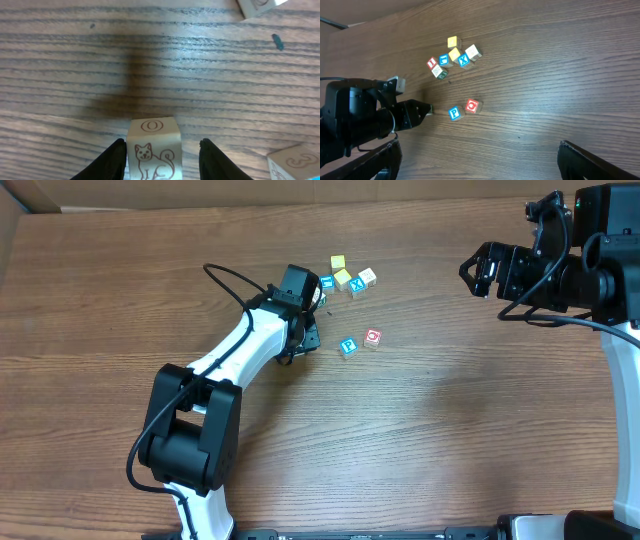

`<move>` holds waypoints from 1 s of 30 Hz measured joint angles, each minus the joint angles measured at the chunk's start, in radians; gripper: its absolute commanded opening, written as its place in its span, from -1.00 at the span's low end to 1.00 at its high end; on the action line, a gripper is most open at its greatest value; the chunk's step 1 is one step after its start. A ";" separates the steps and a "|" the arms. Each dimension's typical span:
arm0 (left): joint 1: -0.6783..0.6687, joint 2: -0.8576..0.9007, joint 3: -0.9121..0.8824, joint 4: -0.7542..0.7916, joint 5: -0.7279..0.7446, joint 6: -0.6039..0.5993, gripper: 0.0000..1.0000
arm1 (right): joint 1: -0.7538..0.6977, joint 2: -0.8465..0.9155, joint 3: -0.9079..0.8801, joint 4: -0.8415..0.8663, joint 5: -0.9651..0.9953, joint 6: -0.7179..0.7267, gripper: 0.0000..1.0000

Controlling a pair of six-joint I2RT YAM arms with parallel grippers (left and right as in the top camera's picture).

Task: Flip 3 blocks
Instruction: 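Grasp the white block with the left gripper and lift it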

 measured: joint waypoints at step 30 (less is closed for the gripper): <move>0.000 0.000 -0.032 0.061 -0.003 0.000 -0.19 | 0.000 0.000 0.000 0.000 0.000 0.000 1.00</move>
